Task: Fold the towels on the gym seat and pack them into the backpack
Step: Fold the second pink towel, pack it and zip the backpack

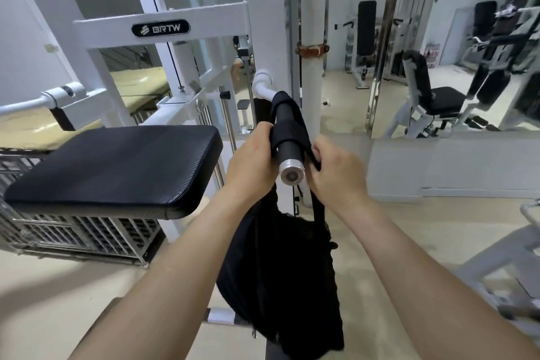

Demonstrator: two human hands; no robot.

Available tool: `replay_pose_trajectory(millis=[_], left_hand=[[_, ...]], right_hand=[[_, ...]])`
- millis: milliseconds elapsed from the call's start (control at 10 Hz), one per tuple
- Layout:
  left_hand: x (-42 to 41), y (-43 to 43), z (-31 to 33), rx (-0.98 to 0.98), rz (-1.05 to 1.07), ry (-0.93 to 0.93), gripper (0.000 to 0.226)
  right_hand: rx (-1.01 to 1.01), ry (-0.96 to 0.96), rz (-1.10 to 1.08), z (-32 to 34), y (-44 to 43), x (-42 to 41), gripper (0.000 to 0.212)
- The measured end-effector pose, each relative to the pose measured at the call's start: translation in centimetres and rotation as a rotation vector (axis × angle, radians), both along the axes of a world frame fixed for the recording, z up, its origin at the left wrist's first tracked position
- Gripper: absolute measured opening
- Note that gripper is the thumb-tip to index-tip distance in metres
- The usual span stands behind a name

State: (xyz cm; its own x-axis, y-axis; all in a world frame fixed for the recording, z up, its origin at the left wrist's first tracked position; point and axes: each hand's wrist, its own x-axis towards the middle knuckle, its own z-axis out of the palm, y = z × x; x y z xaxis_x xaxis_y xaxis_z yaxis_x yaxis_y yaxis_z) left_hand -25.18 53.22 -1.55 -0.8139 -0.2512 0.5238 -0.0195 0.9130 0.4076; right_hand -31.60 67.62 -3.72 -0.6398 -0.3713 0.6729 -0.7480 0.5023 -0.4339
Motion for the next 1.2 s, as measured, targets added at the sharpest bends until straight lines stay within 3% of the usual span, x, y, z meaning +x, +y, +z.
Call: replay_pose_trajectory(millis=[200, 500, 600, 700, 900, 1000, 1100, 1200], left_hand=[[-1.6, -0.9, -0.1, 0.091, -0.035, -0.035, 0.026], [-1.5, -1.9, -3.1, 0.272, -0.009, -0.184, 0.047], [0.3, -1.2, -6.6, 0.056, 0.312, -0.3, 0.052], [3.4, 0.5, -11.1, 0.167, 0.315, -0.377, 0.066], [7.7, -1.1, -15.1, 0.383, 0.105, -0.209, 0.077], [9.6, -2.0, -14.8, 0.564, -0.009, -0.266, 0.077], [11.4, -1.0, -15.4, 0.634, -0.123, -0.389, 0.067], [14.3, -0.3, -14.6, 0.683, -0.114, -0.329, 0.045]], right_hand=[[0.118, -0.189, -0.035, 0.1, -1.0, -1.2, 0.025], [0.227, -0.236, -0.213, -0.3, -2.7, -2.8, 0.007], [0.224, -0.313, -0.2, -2.3, -2.8, -2.4, 0.01], [0.151, -0.357, -0.155, -4.0, -2.5, -1.6, 0.012], [0.031, -0.49, -0.054, -5.8, -2.3, 1.5, 0.027], [0.055, -0.594, -0.064, -6.2, -2.5, 3.8, 0.037], [0.029, -0.747, -0.078, -8.2, -2.9, 6.5, 0.059], [0.033, -0.738, -0.125, -9.1, -1.9, 8.9, 0.07]])
